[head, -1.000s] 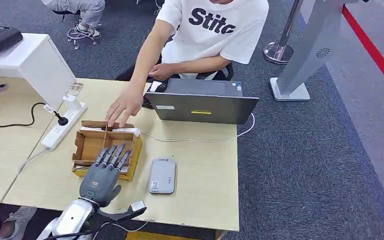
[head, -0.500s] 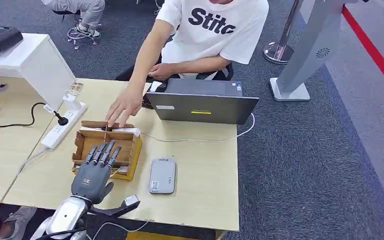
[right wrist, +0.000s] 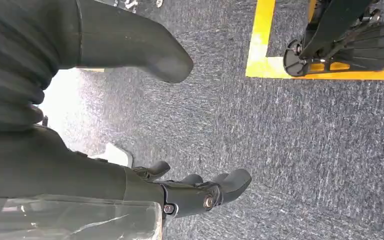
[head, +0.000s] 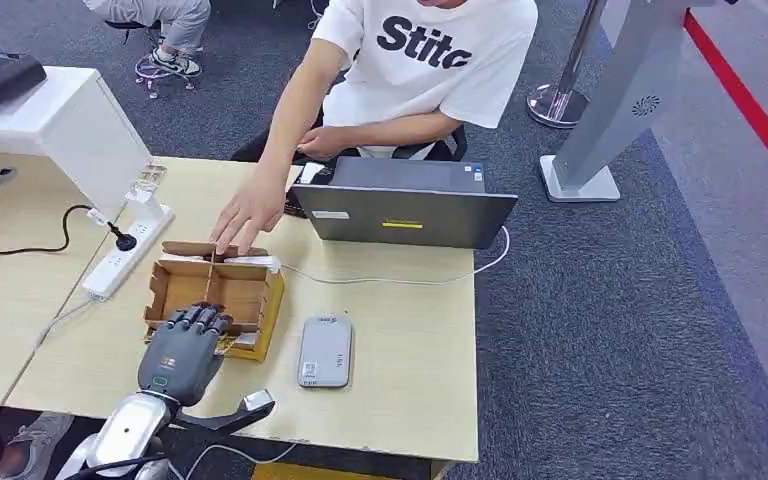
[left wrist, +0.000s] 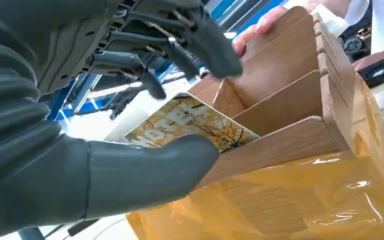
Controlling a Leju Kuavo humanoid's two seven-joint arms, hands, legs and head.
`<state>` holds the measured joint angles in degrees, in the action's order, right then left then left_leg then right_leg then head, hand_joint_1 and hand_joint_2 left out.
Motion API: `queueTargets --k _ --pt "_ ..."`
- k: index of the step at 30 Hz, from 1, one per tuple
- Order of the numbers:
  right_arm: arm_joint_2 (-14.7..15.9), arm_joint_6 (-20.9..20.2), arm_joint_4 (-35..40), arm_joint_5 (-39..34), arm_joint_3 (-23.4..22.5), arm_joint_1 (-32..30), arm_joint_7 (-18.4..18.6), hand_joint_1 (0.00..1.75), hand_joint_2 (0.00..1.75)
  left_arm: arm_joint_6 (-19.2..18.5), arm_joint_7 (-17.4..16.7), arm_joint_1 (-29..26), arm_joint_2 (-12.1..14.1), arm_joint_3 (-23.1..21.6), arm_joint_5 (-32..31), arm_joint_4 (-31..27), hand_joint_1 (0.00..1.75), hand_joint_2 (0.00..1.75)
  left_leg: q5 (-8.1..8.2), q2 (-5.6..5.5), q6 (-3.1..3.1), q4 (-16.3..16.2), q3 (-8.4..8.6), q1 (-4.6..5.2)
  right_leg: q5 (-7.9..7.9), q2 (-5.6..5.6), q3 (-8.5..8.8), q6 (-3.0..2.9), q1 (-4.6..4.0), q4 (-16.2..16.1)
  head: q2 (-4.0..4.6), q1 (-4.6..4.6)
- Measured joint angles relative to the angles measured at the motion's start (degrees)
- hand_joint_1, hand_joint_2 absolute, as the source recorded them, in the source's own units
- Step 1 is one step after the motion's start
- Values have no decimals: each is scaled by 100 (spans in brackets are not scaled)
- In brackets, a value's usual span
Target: Pass the card to the sensor for recognition and then transmit it.
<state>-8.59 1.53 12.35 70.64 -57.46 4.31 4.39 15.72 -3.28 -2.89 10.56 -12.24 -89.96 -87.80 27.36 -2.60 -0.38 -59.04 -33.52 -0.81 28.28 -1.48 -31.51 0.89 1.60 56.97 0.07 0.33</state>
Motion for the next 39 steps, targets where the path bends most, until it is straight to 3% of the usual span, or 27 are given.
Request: queueTargets --k 5,10,13,16,21,27,39 --pt "0 0 0 0 -50 0 0 0 175 66 42 -1 -11 2 0 0 175 175 0 0 0 0 0 0 0 0 0 0 0 0 0 0" --pt "0 0 0 20 -79 0 0 0 175 350 315 -1 -208 131 0 -153 175 175 0 1 0 -1 0 0 0 -1 -1 0 0 0 0 0" --pt "-2 9 0 42 -105 1 0 0 175 404 566 36 -440 317 2 -580 175 175 0 -2 0 -2 0 0 -1 0 0 0 1 0 0 0" --pt "-2 9 0 74 -118 3 0 0 175 205 734 165 -676 505 26 -1150 175 175 0 -1 0 -2 0 1 -2 0 1 0 1 0 0 0" --pt "-2 9 0 109 -129 5 -7 0 175 5 835 423 -846 734 157 -1860 175 175 -1 -1 0 -2 2 0 -2 0 1 -1 -1 1 0 0" --pt "-2 9 0 118 -135 7 -4 0 175 -63 868 540 -918 879 186 -2214 175 175 -1 0 0 -1 2 0 -2 -1 0 -2 0 2 0 0" --pt "-2 7 0 120 -164 10 -2 0 175 -61 868 548 -962 951 179 -2317 175 175 -1 0 0 -2 2 0 -2 0 1 -1 0 1 0 0"
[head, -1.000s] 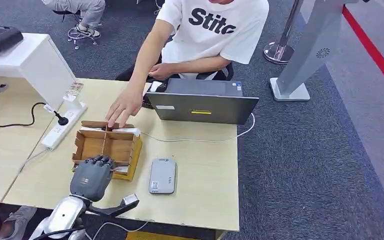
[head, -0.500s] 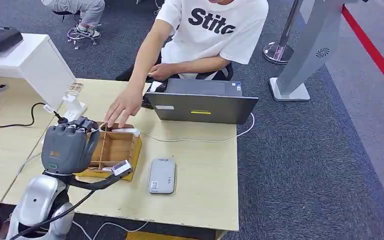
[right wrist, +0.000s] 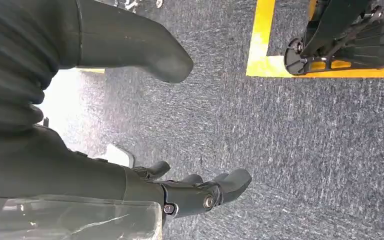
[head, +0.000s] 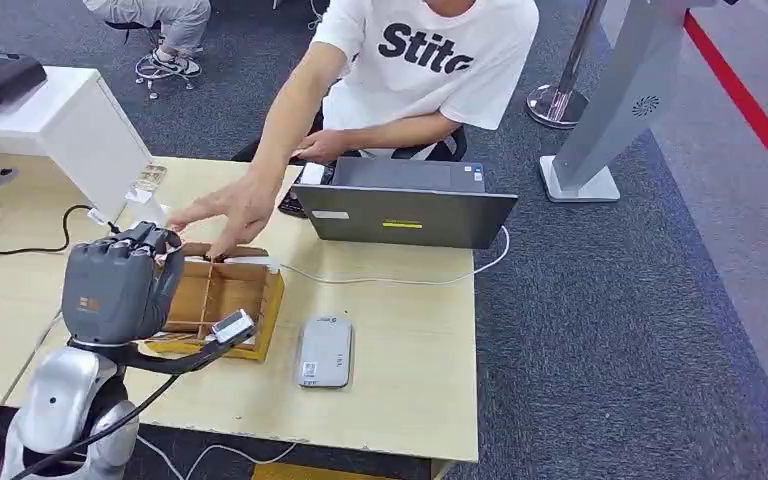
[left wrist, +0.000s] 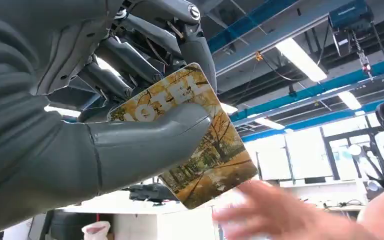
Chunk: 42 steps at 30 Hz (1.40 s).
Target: Pass the card to the sensor for recognition and then transmit it.
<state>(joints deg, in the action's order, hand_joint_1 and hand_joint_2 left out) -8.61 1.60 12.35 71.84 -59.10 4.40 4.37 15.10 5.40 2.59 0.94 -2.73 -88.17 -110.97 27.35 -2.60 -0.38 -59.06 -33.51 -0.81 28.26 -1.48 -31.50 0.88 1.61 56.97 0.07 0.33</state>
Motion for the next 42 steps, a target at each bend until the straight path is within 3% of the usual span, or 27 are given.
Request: queueTargets --k 13,14,15,25,30,34,35,38,40,42 --pt "0 -15 0 20 -42 7 4 0 175 31 4 -11 -33 83 -2 11 175 175 0 2 0 0 -1 0 0 -2 -2 0 0 0 0 0" --pt "0 -15 0 20 -44 8 5 0 175 31 4 -11 -35 83 -4 11 16 175 1 2 0 0 -1 0 0 -2 -2 0 0 0 0 0" --pt "0 -15 0 20 -44 9 7 0 175 31 4 -12 -37 85 -4 11 0 175 1 2 0 0 -2 0 0 -2 -3 0 0 0 0 2" --pt "-7 -15 0 33 -57 16 20 0 175 140 40 -98 -120 182 294 -9 0 175 0 1 0 0 -2 0 1 -1 0 0 0 0 0 0" --pt "-35 28 0 -33 -133 12 20 0 175 498 787 -501 -457 466 1948 -519 0 175 1 1 1 0 -2 1 1 -2 0 1 0 -1 0 0" --pt "-50 39 0 -46 -192 21 20 0 175 557 1035 -711 -666 684 2256 -835 0 175 2 -3 1 1 -5 1 3 1 2 3 0 -1 0 0" --pt "-55 48 0 -53 -205 21 28 0 175 658 1231 -780 -722 741 2585 -905 0 175 2 -1 1 2 -6 0 3 0 2 3 0 -1 0 0" --pt "-66 118 0 -131 -269 11 118 0 175 830 2150 -1140 -1091 1179 4468 -1270 0 175 5 7 3 3 -2 1 4 -6 2 3 0 -1 0 0" --pt "-79 157 0 -182 -341 6 131 0 175 404 2705 -1384 -1416 1880 6015 -1357 0 175 8 4 2 3 -1 2 7 -4 1 4 1 -3 0 0" --pt "-98 190 0 -221 -404 5 120 0 175 -222 3066 -1482 -1615 2728 7135 -1231 0 175 10 4 0 3 -1 -1 11 -4 -4 2 -1 -3 0 -4"
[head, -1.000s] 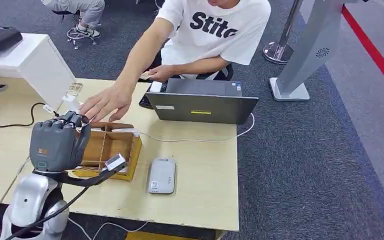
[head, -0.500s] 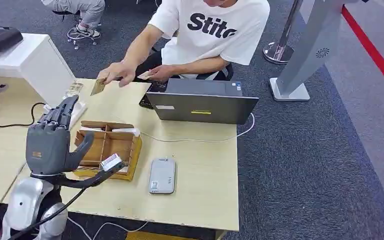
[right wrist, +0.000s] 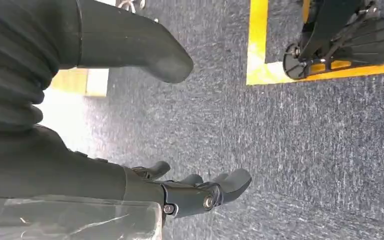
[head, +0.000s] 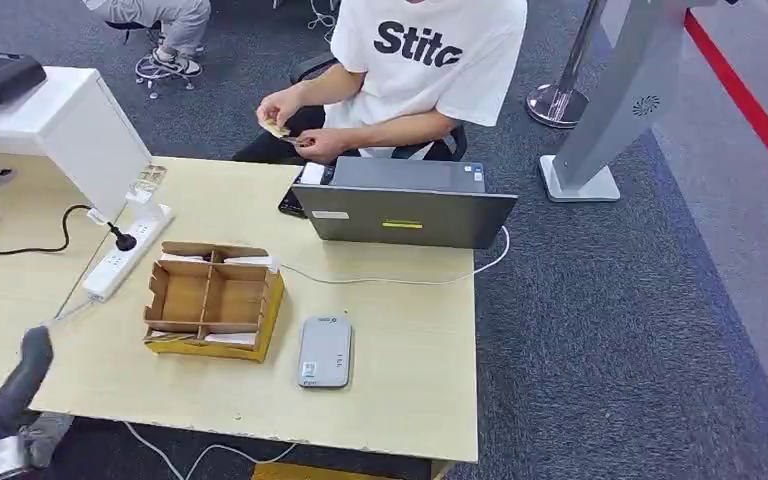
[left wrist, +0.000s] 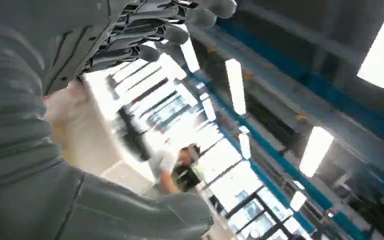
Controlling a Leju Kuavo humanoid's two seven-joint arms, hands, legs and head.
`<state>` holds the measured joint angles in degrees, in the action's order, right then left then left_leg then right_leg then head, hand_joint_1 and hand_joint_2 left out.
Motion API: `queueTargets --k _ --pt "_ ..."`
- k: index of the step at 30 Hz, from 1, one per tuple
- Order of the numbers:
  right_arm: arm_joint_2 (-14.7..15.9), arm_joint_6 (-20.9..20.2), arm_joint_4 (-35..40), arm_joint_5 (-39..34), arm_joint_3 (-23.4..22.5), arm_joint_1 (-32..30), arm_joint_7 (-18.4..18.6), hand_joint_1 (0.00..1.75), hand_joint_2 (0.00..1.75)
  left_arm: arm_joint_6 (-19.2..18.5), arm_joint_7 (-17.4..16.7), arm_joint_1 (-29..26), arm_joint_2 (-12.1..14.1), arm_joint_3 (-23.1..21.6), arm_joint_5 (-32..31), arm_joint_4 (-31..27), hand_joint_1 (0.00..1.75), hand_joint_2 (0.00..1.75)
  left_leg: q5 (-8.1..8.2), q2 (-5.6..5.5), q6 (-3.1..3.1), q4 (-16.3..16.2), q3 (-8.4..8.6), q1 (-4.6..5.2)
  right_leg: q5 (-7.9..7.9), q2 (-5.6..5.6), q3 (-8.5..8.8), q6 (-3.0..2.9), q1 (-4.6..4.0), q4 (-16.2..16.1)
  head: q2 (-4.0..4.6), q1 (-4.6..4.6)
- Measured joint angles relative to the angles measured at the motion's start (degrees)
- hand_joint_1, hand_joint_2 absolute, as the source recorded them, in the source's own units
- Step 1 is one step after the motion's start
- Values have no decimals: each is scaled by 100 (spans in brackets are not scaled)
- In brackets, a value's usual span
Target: Pass the card to the sensor for recognition and then transmit it.
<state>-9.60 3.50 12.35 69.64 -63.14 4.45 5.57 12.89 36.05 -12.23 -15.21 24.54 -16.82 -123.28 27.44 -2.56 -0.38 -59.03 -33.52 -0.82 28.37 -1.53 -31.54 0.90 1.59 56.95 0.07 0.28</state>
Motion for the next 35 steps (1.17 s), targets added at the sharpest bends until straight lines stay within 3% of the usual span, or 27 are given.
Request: queueTargets --k 2,5,8,10,14,18,19,20,22,26,29,35 --pt "-15 18 0 -2 -50 0 -2 0 175 -266 266 -20 -134 710 255 136 0 175 0 -1 0 1 1 -1 1 1 1 -1 -1 1 0 11" --pt "-20 24 0 -2 -94 5 -7 0 175 -340 300 -36 -249 1286 257 254 0 175 -1 -2 -2 2 1 -3 2 2 3 -3 -2 2 0 9" --pt "-31 31 0 -11 -125 5 -13 0 175 -316 -26 -49 -330 1544 393 340 0 175 -1 -2 -1 1 1 0 1 2 8 -2 -1 2 0 9" --pt "-50 72 0 -70 -153 8 -22 0 175 -327 -97 33 -363 1823 789 732 0 175 -1 -2 -1 2 4 5 1 3 10 -1 4 1 0 9" --pt "-105 153 2 -122 -265 13 -17 0 175 -625 -1 516 -376 2869 1171 2359 0 175 -2 -6 -1 2 8 4 1 4 12 -1 4 1 0 13" --pt "-114 66 0 -41 -271 14 2 0 175 -893 -369 1008 -85 3822 1521 4803 0 175 -1 1 -2 4 10 2 1 2 13 -1 2 2 0 22" --pt "-114 18 2 26 -271 14 2 2 175 -1006 -477 1114 61 4016 1718 5499 47 175 -1 0 -2 4 9 3 1 2 13 -1 2 2 0 15" --pt "-111 -33 2 88 -271 15 0 169 175 -1152 -590 1213 189 4200 1965 6112 175 175 -1 -2 -1 4 8 4 1 4 14 -1 3 2 0 20" --pt "-105 -210 2 195 -247 19 -26 175 175 -1273 -854 1372 350 4602 2444 7257 175 175 -1 -1 -1 3 9 4 1 3 13 -1 4 1 0 18" --pt "-94 -441 2 229 -236 19 -105 175 175 -682 -1626 1507 529 4986 2314 8998 175 175 0 -8 2 0 4 7 1 7 14 1 7 -6 0 18" --pt "-92 -463 2 210 -236 20 -120 175 175 -368 -1923 1575 562 4988 2045 9745 175 175 1 -7 3 -4 4 6 -2 7 15 5 6 -8 0 4" --pt "-85 -463 2 205 -236 19 -118 175 175 -268 -2095 1662 699 4988 1912 10360 175 175 0 -5 2 -3 9 3 -2 7 14 4 4 -5 0 4"
